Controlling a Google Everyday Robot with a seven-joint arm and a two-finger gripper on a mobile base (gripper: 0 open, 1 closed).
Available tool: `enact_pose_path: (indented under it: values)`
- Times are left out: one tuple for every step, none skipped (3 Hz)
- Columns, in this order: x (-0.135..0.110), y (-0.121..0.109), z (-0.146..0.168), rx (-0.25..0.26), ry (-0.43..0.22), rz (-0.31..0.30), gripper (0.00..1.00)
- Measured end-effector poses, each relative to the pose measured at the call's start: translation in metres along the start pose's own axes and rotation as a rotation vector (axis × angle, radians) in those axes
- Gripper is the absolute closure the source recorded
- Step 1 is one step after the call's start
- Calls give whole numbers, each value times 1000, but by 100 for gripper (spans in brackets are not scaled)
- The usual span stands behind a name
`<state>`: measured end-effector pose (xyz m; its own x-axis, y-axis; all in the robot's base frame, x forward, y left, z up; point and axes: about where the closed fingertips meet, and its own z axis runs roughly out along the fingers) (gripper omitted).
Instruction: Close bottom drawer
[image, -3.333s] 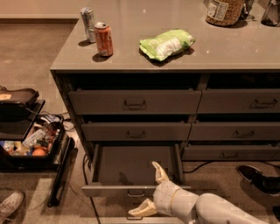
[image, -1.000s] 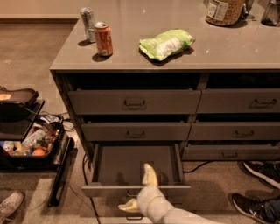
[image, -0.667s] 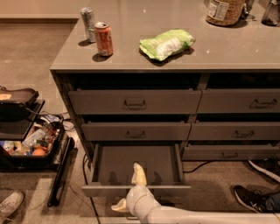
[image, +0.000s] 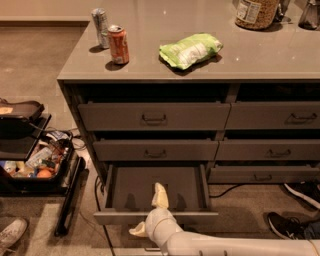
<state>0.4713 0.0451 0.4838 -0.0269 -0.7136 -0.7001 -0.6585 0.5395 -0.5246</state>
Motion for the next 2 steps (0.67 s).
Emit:
enact_pose_path:
  values:
    - [38, -15, 73, 43, -12, 42, 0]
    - [38, -15, 73, 43, -12, 42, 0]
